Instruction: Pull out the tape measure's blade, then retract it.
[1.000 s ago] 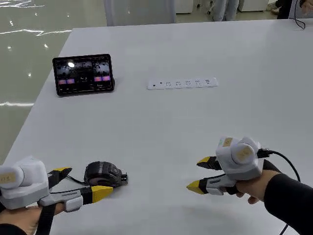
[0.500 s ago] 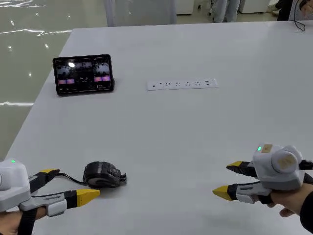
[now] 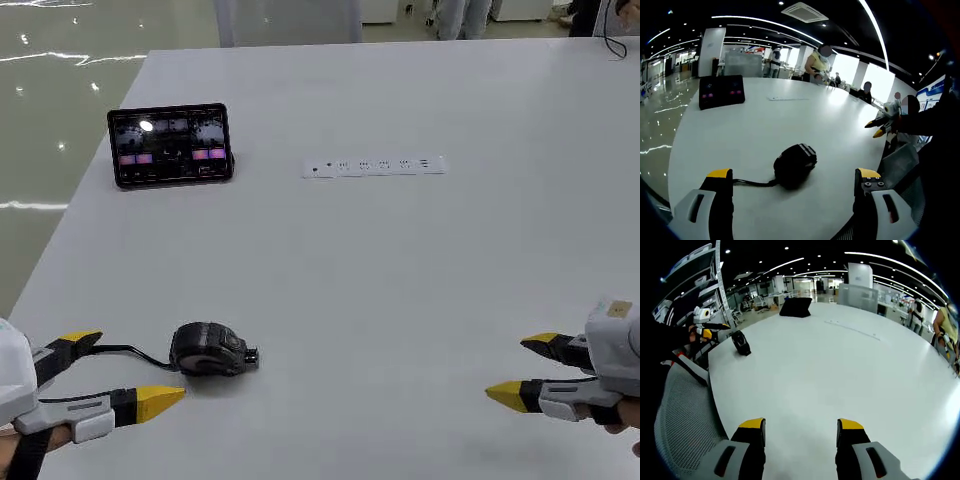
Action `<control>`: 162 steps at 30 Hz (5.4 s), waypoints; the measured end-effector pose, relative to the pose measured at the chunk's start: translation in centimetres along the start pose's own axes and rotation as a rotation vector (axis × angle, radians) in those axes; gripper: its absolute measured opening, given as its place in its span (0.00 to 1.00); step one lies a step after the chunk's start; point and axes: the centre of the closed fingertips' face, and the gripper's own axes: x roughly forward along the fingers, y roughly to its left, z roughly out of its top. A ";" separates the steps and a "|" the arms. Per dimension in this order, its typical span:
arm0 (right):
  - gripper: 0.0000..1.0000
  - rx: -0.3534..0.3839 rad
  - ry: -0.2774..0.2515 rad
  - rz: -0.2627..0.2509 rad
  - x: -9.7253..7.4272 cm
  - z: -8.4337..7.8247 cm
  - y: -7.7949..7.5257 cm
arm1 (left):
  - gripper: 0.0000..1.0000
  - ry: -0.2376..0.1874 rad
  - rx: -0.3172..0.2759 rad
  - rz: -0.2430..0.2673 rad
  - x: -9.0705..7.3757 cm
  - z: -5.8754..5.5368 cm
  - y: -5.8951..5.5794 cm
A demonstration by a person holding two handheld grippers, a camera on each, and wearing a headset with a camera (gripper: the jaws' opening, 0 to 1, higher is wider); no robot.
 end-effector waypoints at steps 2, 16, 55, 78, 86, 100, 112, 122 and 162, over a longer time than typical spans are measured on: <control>0.56 -0.001 -0.003 0.000 -0.2 -0.1 0.2 | 0.99 0.058 0.015 0.024 -0.3 -1.0 0.5; 0.63 0.040 -0.017 -0.026 -1.7 -1.0 -0.4 | 0.99 0.021 -0.018 0.007 -1.7 -0.4 0.7; 0.67 0.080 -0.028 -0.073 -3.2 -1.8 -0.7 | 0.99 -0.003 -0.042 0.009 -2.7 1.3 2.4; 0.99 0.060 -0.061 -0.061 -3.0 -1.1 -0.2 | 0.99 0.028 0.012 0.041 -3.5 0.7 3.0; 0.99 0.046 -0.072 -0.052 -2.9 -0.7 0.1 | 0.99 -0.017 0.063 0.090 -4.1 1.9 3.9; 0.99 0.070 -0.062 -0.059 -3.2 -1.4 0.0 | 0.98 -0.038 -0.018 0.121 -4.9 1.4 4.7; 0.99 0.085 -0.061 -0.064 -3.5 -1.7 -0.2 | 0.99 -0.064 -0.045 0.106 -5.2 2.3 4.0; 0.99 0.089 -0.061 -0.060 -3.3 -1.9 -0.1 | 0.99 -0.022 -0.016 0.065 -4.6 1.4 2.8; 0.99 0.121 -0.066 -0.084 -3.8 -2.2 0.0 | 0.99 -0.085 -0.032 0.043 -4.6 2.4 3.5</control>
